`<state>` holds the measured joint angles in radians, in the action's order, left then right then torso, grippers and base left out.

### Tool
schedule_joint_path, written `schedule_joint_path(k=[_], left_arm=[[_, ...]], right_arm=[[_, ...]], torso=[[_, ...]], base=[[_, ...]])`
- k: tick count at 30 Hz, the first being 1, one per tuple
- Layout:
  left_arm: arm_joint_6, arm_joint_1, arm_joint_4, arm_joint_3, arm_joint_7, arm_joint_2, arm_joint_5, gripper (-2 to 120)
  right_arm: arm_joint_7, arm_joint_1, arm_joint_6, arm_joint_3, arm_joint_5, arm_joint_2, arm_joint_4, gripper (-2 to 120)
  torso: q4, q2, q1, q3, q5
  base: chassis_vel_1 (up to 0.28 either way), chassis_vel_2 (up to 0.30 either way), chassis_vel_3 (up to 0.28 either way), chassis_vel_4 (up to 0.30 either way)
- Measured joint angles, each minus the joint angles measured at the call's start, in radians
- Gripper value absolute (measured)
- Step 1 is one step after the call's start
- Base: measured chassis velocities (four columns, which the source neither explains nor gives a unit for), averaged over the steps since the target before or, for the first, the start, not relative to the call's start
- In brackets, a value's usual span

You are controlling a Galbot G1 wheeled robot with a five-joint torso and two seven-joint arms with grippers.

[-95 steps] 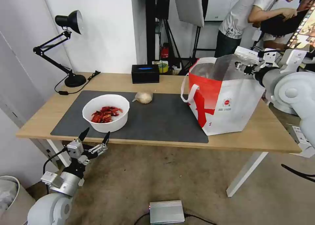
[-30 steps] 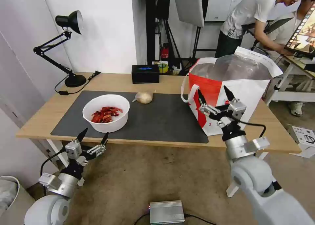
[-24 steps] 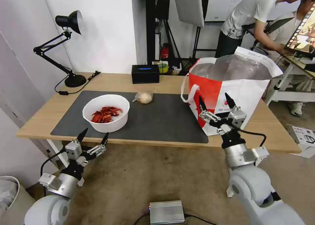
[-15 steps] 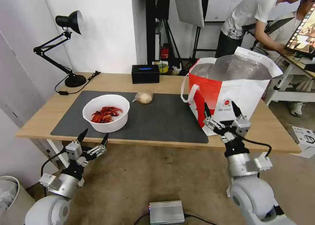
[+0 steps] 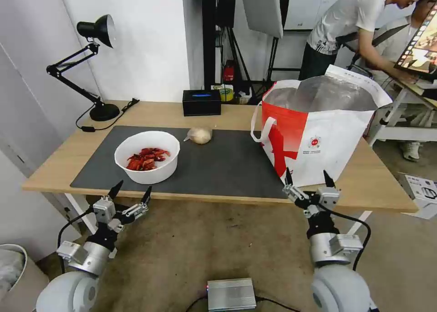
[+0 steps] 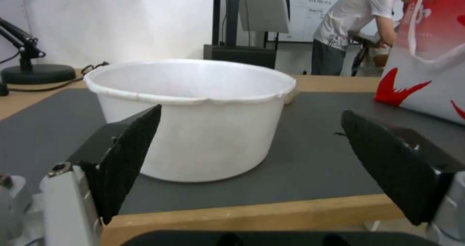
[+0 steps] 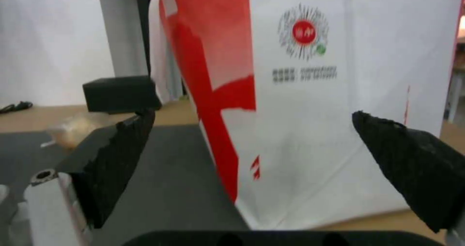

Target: Pick up the trash from the table and place it into the takeout bag.

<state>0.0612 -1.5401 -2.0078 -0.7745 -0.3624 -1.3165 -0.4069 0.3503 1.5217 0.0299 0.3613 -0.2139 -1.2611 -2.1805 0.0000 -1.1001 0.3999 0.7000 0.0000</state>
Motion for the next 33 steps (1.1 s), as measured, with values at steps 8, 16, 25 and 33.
schedule_joint_path(k=[8, 16, 25, 33], left_arm=[[-0.003, 0.001, 0.012, -0.002, 0.005, 0.000, 0.018, 100], [-0.009, 0.004, 0.025, 0.000, 0.007, -0.001, 0.026, 100], [-0.014, 0.006, 0.025, 0.000, 0.008, -0.002, 0.027, 100], [-0.014, 0.005, 0.023, -0.001, 0.008, -0.007, 0.027, 100]], right_arm=[[-0.044, 0.004, 0.035, -0.022, -0.014, -0.023, 0.041, 100], [-0.077, 0.007, 0.068, -0.034, -0.012, -0.038, 0.067, 100], [-0.085, 0.016, 0.079, -0.039, -0.006, -0.050, 0.075, 100], [-0.086, 0.022, 0.083, -0.039, -0.003, -0.053, 0.074, 100]], torso=[[0.0000, 0.000, 0.000, 0.000, 0.0000], [0.0000, 0.000, 0.000, 0.000, 0.0000], [0.0000, 0.000, 0.000, 0.000, 0.0000], [0.0000, 0.000, 0.000, 0.000, 0.0000]], base=[[0.000, 0.000, 0.000, 0.000], [0.000, 0.000, 0.000, 0.000], [0.000, 0.000, 0.000, 0.000], [0.000, 0.000, 0.000, 0.000]])
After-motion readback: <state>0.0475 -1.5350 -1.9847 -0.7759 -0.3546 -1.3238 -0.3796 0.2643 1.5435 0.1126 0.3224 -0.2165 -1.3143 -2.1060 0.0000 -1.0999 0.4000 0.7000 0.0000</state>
